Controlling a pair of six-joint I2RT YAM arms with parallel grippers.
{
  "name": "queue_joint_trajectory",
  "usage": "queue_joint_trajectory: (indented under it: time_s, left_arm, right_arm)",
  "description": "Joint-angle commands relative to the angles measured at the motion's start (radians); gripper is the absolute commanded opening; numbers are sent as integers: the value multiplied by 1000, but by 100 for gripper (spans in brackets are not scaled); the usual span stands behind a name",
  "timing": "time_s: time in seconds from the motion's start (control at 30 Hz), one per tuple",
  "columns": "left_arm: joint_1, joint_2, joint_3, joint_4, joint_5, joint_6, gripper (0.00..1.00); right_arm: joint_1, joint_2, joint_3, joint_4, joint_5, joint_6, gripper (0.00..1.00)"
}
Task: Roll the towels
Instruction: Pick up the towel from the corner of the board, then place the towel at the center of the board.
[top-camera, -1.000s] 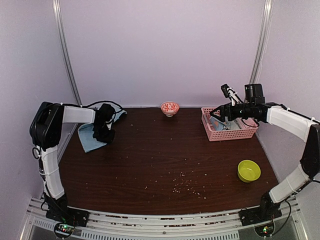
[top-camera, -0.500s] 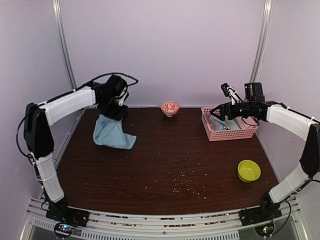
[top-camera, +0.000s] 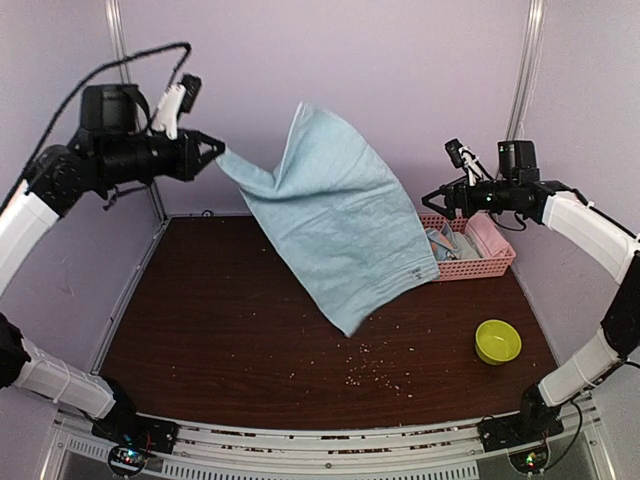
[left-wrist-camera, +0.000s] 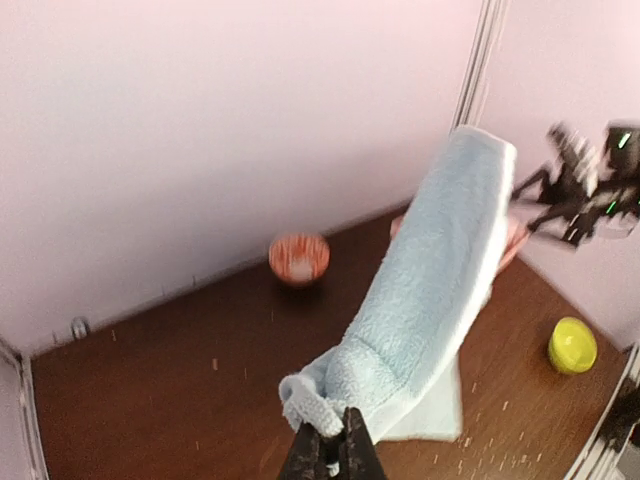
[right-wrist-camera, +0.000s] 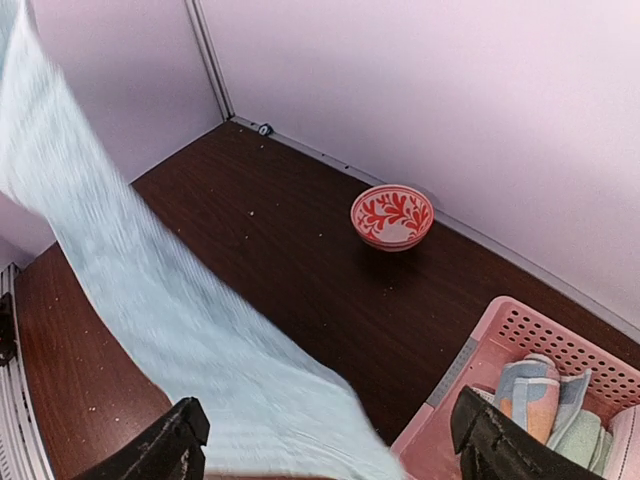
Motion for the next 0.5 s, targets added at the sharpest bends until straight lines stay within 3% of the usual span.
queue_joint_trajectory:
  time_s: [0.0, 0.17, 0.4, 0.43, 0.47]
  left_arm:
    - [29, 66, -250, -78, -69, -101, 0]
    - [56, 115, -399, -224, -24, -145, 0]
    - [110, 175, -490, -327, -142, -142, 0]
    - [116, 187, -497, -320, -140, -136, 3]
    - [119, 202, -502, -315, -139, -132, 15]
  right_arm:
    - [-1, 33, -15, -99, -86, -76, 85]
    - [28, 101, 13, -239, -55, -190, 77]
    - [82, 145, 27, -337, 133, -292, 71]
    - [94, 151, 28, -363, 163, -311, 70]
    - [105, 157, 25, -375, 207, -319, 69]
